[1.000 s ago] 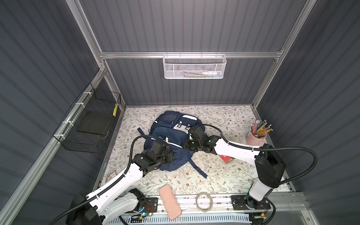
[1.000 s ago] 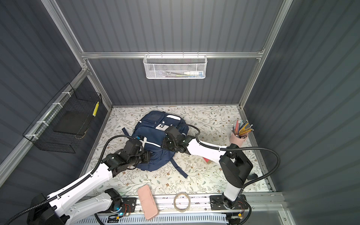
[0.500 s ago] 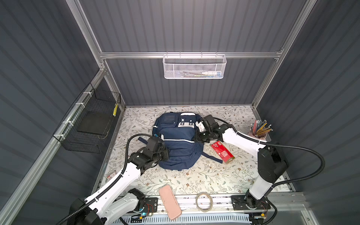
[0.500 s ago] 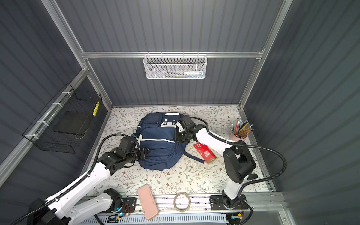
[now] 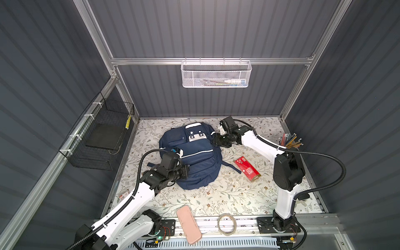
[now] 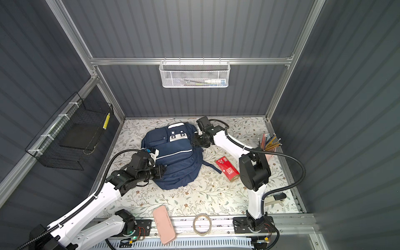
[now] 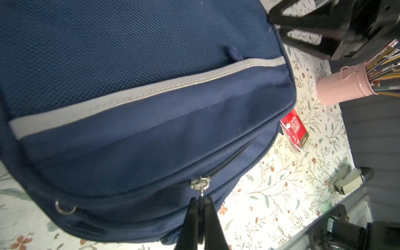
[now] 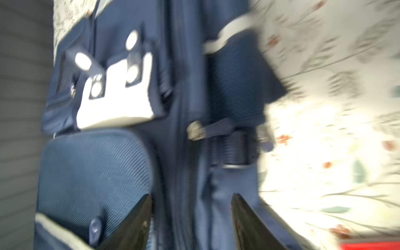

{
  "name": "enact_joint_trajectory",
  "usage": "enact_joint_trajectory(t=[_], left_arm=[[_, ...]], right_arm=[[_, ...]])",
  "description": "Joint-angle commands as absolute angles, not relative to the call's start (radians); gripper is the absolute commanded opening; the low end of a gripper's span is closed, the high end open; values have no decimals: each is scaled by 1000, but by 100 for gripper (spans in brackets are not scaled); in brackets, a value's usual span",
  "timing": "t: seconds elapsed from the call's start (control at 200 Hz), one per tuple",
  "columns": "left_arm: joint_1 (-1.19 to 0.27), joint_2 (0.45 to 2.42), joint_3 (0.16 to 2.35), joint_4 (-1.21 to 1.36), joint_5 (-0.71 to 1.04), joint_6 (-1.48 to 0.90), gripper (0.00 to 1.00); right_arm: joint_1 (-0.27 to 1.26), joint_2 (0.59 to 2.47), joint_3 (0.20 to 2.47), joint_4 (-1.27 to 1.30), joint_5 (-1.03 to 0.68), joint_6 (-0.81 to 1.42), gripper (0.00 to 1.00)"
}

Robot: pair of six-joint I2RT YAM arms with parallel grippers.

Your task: Pack the student bag

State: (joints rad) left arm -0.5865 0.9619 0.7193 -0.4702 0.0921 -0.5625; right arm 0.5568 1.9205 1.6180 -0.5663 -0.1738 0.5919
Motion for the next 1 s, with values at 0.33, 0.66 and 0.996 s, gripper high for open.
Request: enact_joint_trajectory(t=[0.33, 0.66, 0.996], left_arm=[[-681, 1040, 775, -346, 153, -608, 0], [-684, 997, 765, -381, 138, -616, 0], [-686, 1032, 752, -363, 127, -620, 0]], right_arm=[[854, 1759, 1449, -472, -77, 890, 72], [899, 1830, 1432, -407, -125, 974, 67], [949, 1622, 1237, -410, -61, 1049, 72]])
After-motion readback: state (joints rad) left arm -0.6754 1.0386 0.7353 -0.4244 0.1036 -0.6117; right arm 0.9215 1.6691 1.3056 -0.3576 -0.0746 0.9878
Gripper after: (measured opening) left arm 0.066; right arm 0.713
